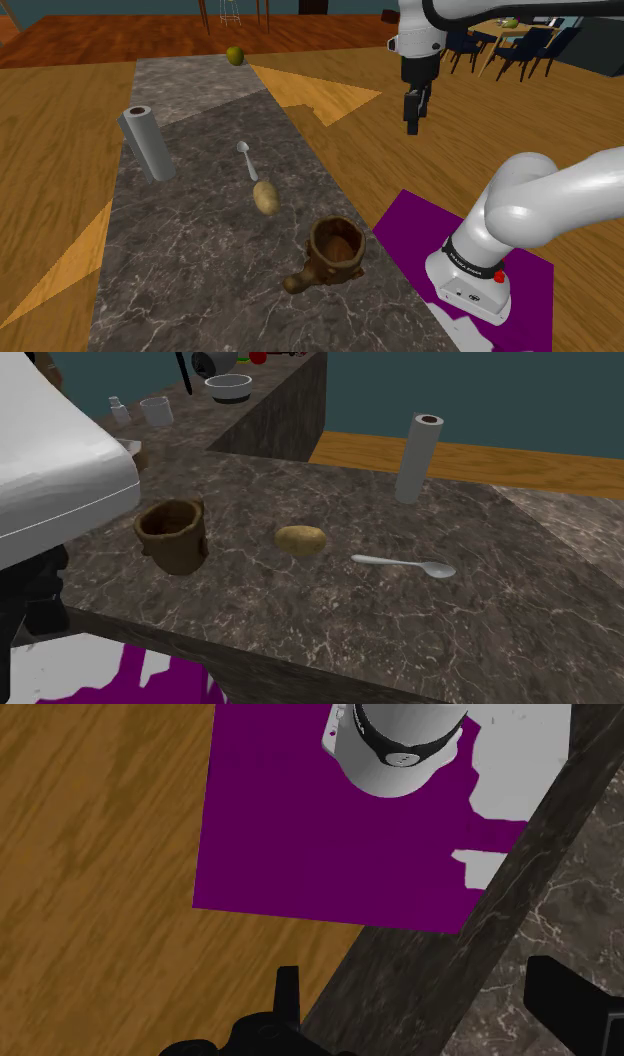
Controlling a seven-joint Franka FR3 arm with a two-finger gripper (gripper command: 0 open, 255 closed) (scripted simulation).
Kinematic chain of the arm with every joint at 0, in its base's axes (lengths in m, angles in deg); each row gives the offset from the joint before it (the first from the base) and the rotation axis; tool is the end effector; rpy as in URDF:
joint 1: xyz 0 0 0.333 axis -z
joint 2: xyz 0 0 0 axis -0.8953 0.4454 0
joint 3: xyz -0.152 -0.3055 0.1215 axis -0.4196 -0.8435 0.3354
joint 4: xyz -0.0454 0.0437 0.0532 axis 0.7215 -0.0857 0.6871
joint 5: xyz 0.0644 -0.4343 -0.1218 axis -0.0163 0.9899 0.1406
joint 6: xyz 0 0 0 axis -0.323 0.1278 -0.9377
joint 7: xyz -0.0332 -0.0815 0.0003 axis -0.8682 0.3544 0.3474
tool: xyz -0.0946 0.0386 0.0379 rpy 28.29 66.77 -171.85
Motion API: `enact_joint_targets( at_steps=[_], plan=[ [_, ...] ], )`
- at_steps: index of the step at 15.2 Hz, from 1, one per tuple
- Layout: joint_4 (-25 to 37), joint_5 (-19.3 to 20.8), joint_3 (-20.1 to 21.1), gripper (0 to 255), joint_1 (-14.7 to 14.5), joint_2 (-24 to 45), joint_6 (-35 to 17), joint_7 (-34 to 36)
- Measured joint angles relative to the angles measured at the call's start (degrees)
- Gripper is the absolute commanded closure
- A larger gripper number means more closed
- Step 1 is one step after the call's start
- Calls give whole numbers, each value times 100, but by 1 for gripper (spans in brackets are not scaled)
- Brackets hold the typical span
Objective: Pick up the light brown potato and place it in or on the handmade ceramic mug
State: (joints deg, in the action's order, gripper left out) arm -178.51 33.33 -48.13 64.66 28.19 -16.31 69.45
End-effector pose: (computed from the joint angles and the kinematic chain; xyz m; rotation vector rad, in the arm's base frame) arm 0.3271 -0.0277 0.5504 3.0428 0.1938 -0.4341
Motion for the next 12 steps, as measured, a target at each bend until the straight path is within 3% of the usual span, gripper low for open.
enact_joint_targets(
  at_steps=[3,12],
  plan=[
    [-49,-132,103,0,-31,88,-174,192],
    [-297,-982,883,0,-278,891,-1591,1562]
  ],
)
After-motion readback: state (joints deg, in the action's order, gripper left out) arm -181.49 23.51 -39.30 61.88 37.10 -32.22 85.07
